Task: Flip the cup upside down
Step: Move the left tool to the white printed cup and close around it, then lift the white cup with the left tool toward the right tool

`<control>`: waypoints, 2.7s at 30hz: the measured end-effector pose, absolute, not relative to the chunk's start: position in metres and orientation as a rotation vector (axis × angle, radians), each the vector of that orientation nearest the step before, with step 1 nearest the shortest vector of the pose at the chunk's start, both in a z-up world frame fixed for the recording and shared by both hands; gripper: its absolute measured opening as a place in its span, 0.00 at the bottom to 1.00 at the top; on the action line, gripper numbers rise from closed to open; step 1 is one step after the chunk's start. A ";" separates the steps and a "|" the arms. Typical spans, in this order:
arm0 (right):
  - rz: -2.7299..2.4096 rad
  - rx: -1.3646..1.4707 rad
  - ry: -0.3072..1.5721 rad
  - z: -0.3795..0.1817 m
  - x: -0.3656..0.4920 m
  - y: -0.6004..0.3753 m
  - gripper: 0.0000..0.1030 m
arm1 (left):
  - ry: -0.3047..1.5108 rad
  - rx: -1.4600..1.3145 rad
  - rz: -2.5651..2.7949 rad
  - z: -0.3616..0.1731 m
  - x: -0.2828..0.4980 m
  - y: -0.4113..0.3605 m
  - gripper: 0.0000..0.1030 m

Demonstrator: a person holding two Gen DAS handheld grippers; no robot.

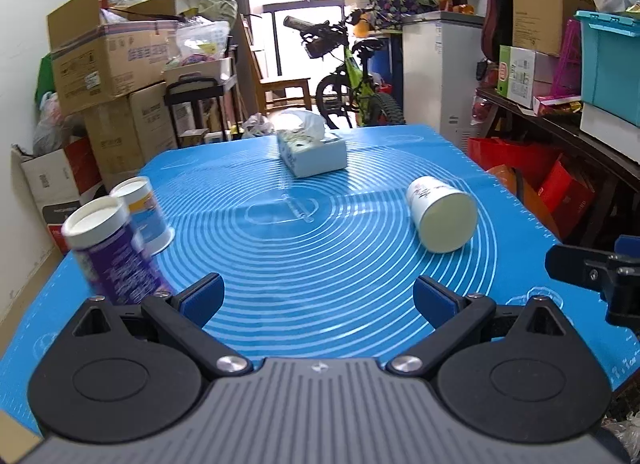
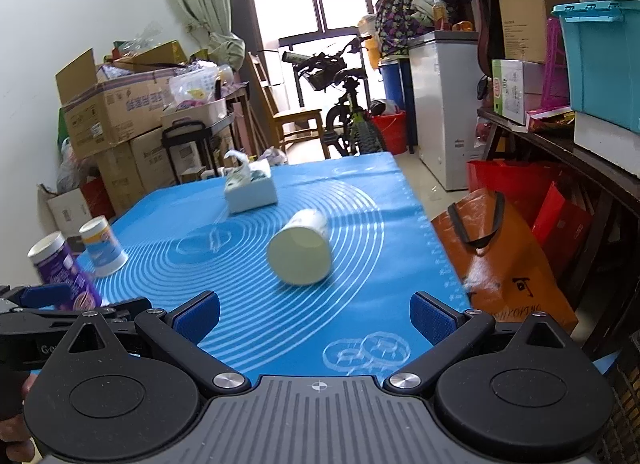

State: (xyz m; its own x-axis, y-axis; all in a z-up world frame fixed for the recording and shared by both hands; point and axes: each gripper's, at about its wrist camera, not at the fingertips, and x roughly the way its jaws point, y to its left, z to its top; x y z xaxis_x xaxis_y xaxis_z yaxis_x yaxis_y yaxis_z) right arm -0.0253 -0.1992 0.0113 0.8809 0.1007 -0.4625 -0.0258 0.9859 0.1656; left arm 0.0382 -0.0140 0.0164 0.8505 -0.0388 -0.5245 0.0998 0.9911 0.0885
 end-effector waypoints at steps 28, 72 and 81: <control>-0.057 0.188 0.570 -0.012 0.090 -0.265 0.97 | 0.721 0.090 -0.243 0.001 0.180 -0.111 0.97; 0.071 0.169 0.612 -0.002 0.039 -0.197 0.97 | 0.857 0.042 -0.157 -0.009 0.110 -0.025 0.56; 0.063 0.168 0.619 -0.002 0.041 -0.200 0.97 | 0.817 0.116 -0.155 -0.012 0.107 -0.029 0.61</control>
